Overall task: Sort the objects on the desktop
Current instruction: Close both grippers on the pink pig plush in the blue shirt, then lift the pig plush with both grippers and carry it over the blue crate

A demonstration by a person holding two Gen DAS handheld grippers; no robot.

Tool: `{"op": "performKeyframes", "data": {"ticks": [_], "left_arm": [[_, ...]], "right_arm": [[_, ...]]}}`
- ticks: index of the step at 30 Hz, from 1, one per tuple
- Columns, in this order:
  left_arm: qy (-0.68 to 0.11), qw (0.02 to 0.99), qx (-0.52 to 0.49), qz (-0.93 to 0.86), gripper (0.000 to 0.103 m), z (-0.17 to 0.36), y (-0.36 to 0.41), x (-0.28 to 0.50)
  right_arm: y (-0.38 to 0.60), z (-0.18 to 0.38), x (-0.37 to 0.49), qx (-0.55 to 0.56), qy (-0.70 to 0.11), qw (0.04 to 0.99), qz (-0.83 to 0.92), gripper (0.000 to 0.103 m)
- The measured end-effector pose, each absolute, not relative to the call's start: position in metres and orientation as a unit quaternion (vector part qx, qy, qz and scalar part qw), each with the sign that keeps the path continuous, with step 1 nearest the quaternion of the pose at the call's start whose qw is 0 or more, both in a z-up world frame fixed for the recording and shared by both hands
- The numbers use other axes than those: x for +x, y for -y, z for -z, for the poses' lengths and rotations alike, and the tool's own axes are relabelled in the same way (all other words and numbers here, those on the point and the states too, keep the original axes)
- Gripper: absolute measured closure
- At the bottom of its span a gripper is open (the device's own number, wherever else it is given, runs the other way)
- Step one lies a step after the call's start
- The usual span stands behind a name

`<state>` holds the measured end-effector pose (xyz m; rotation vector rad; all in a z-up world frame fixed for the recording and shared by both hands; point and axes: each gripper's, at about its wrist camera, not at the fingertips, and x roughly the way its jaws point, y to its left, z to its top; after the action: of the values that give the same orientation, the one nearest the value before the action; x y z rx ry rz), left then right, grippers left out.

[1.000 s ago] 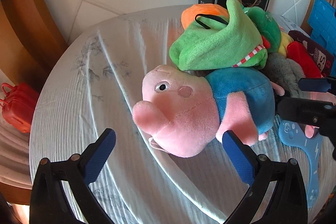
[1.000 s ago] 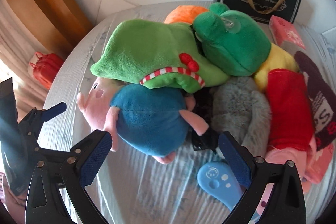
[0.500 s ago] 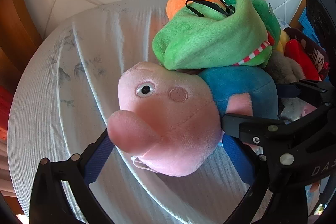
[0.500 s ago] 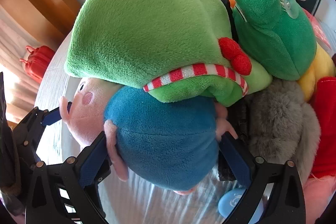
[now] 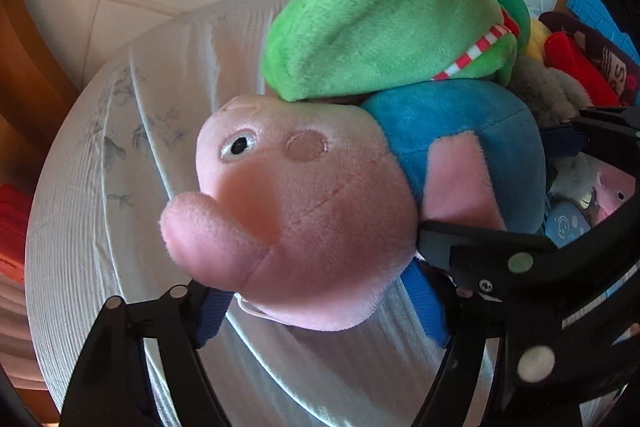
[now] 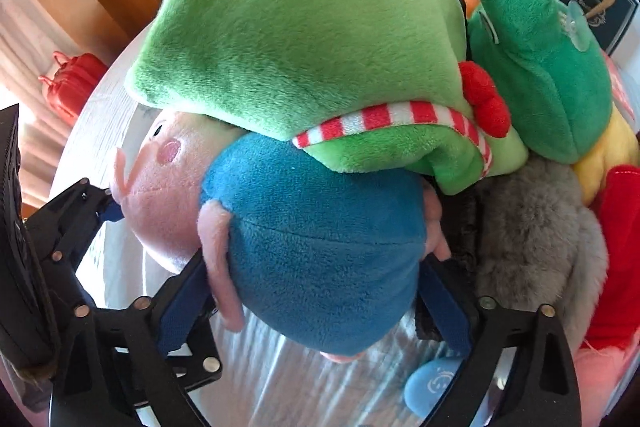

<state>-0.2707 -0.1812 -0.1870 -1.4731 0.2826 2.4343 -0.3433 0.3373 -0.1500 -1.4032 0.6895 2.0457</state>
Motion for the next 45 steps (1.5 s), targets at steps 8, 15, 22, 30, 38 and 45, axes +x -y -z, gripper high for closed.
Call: {"op": "performKeyframes", "data": {"ticks": [8,15,22,30,38,45], "left_arm": [[-0.074,0.144,-0.477,-0.864,0.034,0.147,0.188,-0.24],[-0.081,0.146,-0.429,-0.888,0.034,0.102,0.163,-0.182],[-0.095,0.163,-0.381,-0.905,0.034,0.052,0.132,-0.145],[-0.105,0.198,-0.337,-0.914,0.034,0.006,0.068,-0.117],[-0.12,0.248,-0.29,-0.917,0.034,-0.041,-0.024,-0.095],[-0.135,0.301,-0.243,-0.912,0.034,-0.09,-0.133,-0.078]], "right_arm": [[-0.314,0.106,-0.319,-0.5,-0.233,0.272,-0.788,0.016],[-0.291,0.055,-0.298,-0.468,-0.205,0.271,-0.816,0.017],[-0.248,0.007,-0.242,-0.427,-0.191,0.293,-0.834,0.017],[-0.243,-0.04,-0.166,-0.391,-0.171,0.334,-0.84,0.018],[-0.257,-0.092,-0.072,-0.355,-0.156,0.386,-0.837,0.018],[-0.277,-0.142,0.028,-0.318,-0.142,0.447,-0.824,0.019]]}}
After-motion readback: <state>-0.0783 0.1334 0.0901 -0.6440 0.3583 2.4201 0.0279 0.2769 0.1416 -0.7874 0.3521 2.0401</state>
